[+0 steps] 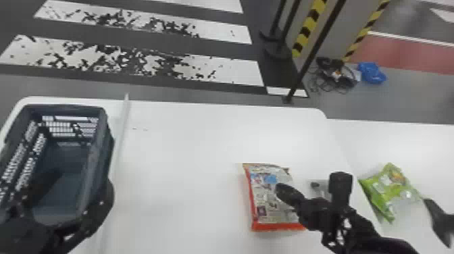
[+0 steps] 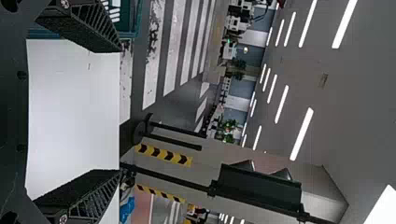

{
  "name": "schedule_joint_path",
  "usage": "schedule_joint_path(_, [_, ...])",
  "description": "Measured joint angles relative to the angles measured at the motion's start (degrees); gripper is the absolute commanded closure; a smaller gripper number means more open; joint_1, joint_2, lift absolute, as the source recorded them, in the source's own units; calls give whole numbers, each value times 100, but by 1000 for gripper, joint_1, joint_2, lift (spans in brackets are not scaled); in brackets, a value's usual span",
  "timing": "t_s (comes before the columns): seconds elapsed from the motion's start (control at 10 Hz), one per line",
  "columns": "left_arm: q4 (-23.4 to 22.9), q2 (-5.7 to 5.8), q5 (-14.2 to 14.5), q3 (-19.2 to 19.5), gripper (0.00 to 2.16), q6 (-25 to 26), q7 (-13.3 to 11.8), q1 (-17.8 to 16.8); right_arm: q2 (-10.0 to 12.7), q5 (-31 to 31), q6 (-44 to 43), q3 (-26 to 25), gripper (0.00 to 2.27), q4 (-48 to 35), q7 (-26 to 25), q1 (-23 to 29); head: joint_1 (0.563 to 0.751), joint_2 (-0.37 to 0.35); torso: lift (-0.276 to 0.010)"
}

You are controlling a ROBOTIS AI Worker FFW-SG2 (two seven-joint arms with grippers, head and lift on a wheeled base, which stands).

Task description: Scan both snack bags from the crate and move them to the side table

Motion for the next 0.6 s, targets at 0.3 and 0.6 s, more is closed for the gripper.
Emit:
schedule_joint_path(0.3, [-3,-5,6,-1,66,-13,1,-32,83,-434,434,-503,-1,-1208,-32,450,695,-255,-29])
schedule_joint_path(0.6, [126,44,133,-2,66,-44,-54,-118,90,-815,518,-1323,36,-1456,-35,669,695,-350,-29])
